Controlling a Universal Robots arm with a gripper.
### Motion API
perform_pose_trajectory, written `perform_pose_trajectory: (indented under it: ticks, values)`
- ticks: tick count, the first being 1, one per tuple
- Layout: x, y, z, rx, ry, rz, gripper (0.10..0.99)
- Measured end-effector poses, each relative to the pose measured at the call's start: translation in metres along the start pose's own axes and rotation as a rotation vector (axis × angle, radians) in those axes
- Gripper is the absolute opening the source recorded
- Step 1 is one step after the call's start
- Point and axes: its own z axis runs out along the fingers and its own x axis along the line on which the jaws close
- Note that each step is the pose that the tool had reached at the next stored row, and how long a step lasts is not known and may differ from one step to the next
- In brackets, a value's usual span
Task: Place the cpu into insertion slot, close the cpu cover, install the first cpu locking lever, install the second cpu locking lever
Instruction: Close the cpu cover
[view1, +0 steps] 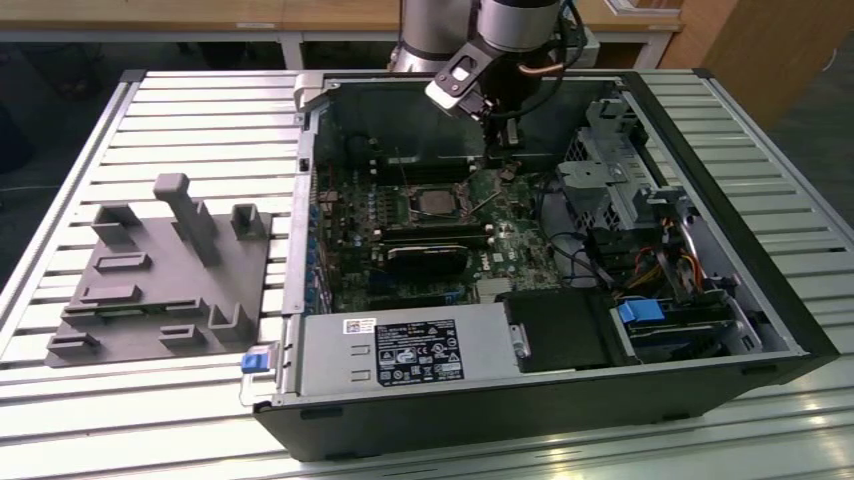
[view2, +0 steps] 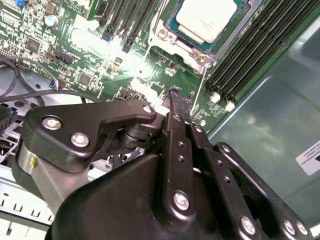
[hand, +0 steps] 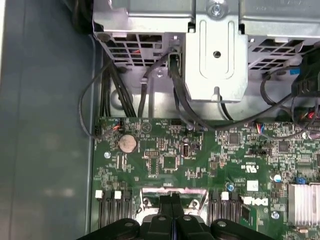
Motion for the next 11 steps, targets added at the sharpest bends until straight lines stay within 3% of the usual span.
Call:
perform_pose_trajectory:
  ticks: [11]
  values:
    - [-0.0001, 0.0117, 0.0035, 0.0, -0.001, 0.019, 0.122]
